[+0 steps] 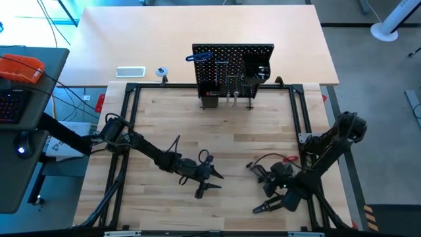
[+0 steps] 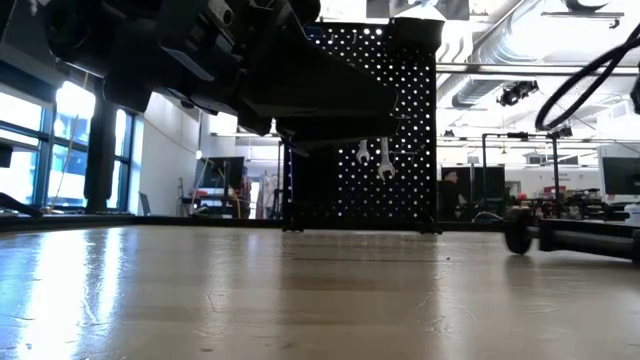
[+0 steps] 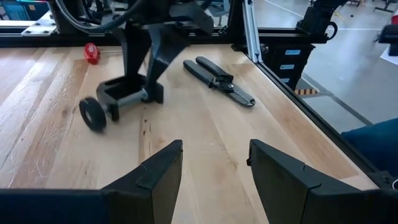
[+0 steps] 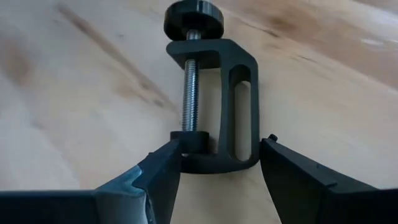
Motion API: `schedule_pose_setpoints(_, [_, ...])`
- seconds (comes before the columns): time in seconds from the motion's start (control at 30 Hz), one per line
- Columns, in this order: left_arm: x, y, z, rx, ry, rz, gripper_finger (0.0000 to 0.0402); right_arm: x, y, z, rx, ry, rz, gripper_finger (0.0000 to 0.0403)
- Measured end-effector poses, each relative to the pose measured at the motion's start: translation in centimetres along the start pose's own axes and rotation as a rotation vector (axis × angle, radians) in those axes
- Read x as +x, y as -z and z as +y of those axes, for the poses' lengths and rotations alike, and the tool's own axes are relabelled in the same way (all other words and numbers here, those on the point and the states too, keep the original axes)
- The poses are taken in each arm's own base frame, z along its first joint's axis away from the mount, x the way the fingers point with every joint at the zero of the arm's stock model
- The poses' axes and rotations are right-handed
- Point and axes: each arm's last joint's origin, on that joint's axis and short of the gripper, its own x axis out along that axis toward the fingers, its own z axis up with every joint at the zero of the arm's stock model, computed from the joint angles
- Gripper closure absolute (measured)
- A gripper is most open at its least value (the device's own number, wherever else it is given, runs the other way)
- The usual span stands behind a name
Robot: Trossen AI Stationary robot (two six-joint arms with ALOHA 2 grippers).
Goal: Hang tools onto peg board
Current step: Hang the c-clamp on the pegboard
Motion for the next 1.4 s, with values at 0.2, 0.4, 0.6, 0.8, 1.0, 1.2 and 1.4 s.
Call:
schedule_pose_setpoints(0.2, [0.0,0.0,-0.2,-0.002,0.003,0.001,0.0223,0.7,-0.5,2.1,-0.064,-0.183,-0.091,0.0193])
schedule_pose_setpoints(0.4, [0.0,0.0,-0.2,-0.002,-0.017,0.001,0.0223,0.5,-0.8,3.4,-0.155,-0.274,-0.147,0.0193])
schedule_pose_setpoints(0.6, [0.0,0.0,-0.1,-0.002,-0.049,0.000,0.0223,0.6,-0.6,3.1,-0.125,-0.247,-0.087,0.0193])
schedule_pose_setpoints(0.8, [0.0,0.1,-0.1,-0.003,-0.053,0.000,0.0223,0.6,-0.5,3.0,-0.102,-0.240,-0.033,0.0192])
schedule_pose_setpoints(1.0, [0.0,0.1,0.0,-0.003,-0.053,0.000,0.0223,1.0,-0.9,3.1,-0.083,-0.230,-0.039,0.0192])
schedule_pose_setpoints(1.2, [0.0,0.0,-0.1,-0.019,-0.053,-0.006,0.0223,3.0,-1.1,3.6,-0.055,-0.219,-0.027,0.0192])
schedule_pose_setpoints(1.4, [0.0,0.2,0.0,-0.040,-0.060,0.017,0.0223,4.4,-1.9,5.9,-0.098,-0.367,-0.107,0.0192])
